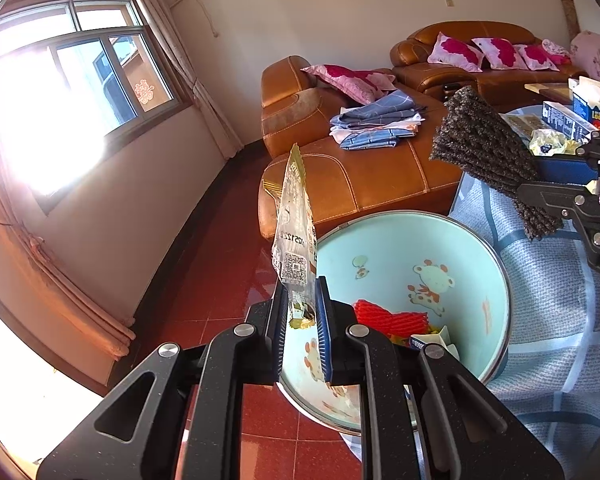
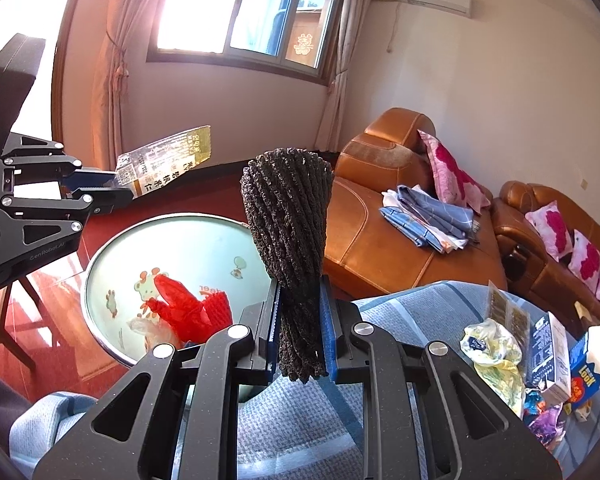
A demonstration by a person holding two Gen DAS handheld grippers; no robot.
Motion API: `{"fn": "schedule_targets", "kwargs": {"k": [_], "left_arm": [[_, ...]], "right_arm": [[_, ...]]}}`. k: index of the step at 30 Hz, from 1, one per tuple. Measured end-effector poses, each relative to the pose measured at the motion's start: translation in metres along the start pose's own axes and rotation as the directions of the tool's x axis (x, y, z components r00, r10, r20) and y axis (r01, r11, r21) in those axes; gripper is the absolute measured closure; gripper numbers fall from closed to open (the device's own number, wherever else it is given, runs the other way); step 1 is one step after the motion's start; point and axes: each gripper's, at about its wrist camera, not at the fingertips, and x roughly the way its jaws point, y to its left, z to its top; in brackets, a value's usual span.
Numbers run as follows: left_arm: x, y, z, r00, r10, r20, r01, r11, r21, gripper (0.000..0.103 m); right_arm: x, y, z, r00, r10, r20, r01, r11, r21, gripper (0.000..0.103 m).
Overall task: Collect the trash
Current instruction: 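Open both tools to drop the foam net and clear wrapper into the bin, then move back to the table and grasp the red snack box with the right tool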
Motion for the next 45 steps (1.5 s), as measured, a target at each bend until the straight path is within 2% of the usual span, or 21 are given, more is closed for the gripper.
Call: {"fn": "schedule_targets", "kwargs": {"k": [2,3,5,8,9,17,19,21,26,30,33,37,41,45], "left_arm": [[0.000,0.000,-0.001,1.000,-0.005,0.002,0.005,1.000,-0.004,0.081],[0.000,0.000,-0.001,1.000,-0.006,0.004,0.006,1.000,-0.009,0.073],[0.001,0.000,-0.002,1.000,-0.017,0.004,0.017,1.000,-0.015,0.064],[0.002,-0.002,-0.004,1.000,-0.022,0.000,0.022,1.000,-0.015,0.058],[0.001,-0.002,-0.004,1.000,-0.019,0.002,0.020,1.000,-0.014,0.050],[0.002,-0.001,-0.005,1.000,-0.026,0.002,0.026,1.000,-0.016,0.048],[0.001,-0.001,-0.006,1.000,-0.031,0.005,0.031,0.999,-0.023,0.043],[-0.001,-0.002,-0.006,0.999,-0.040,0.010,0.040,0.999,-0.029,0.038],[-0.005,-0.018,-0.003,0.995,-0.094,0.024,0.094,0.995,-0.022,0.035],[-0.008,-0.043,0.003,0.985,-0.168,0.034,0.169,0.986,-0.005,0.032],[-0.013,-0.068,0.012,0.974,-0.222,0.050,0.220,0.975,0.032,0.031],[-0.020,-0.106,0.026,0.951,-0.299,0.077,0.294,0.953,0.069,0.027],[-0.025,-0.142,0.040,0.929,-0.358,0.090,0.348,0.931,0.113,0.027],[-0.025,-0.170,0.048,0.915,-0.395,0.088,0.380,0.913,0.147,0.025]], "right_arm": [[0.001,0.003,0.000,1.000,0.020,-0.007,-0.020,1.000,-0.017,0.084],[0.002,0.005,0.000,0.999,0.034,-0.013,-0.034,0.999,-0.031,0.083],[0.002,0.009,0.000,1.000,0.028,-0.008,-0.028,0.998,-0.050,0.064],[0.001,0.011,0.000,0.999,0.034,-0.001,-0.034,0.998,-0.057,0.063],[0.000,0.010,0.000,0.999,0.033,0.000,-0.033,0.998,-0.055,0.063],[-0.002,0.007,0.000,1.000,0.023,0.015,-0.022,0.999,-0.040,0.056],[-0.003,0.007,0.000,1.000,0.014,0.020,-0.013,0.999,-0.037,0.056],[-0.005,0.005,0.000,1.000,-0.011,0.017,0.011,1.000,-0.024,0.056],[-0.026,-0.015,-0.007,0.994,-0.111,-0.006,0.111,0.993,0.031,0.054],[-0.056,-0.050,-0.021,0.978,-0.205,-0.042,0.209,0.970,0.122,0.052],[-0.085,-0.081,-0.044,0.951,-0.291,-0.103,0.306,0.933,0.189,0.051],[-0.111,-0.113,-0.082,0.913,-0.358,-0.194,0.400,0.878,0.261,0.051],[-0.128,-0.138,-0.118,0.889,-0.380,-0.257,0.450,0.830,0.329,0.051],[-0.128,-0.156,-0.144,0.890,-0.328,-0.316,0.434,0.824,0.366,0.048]]}}
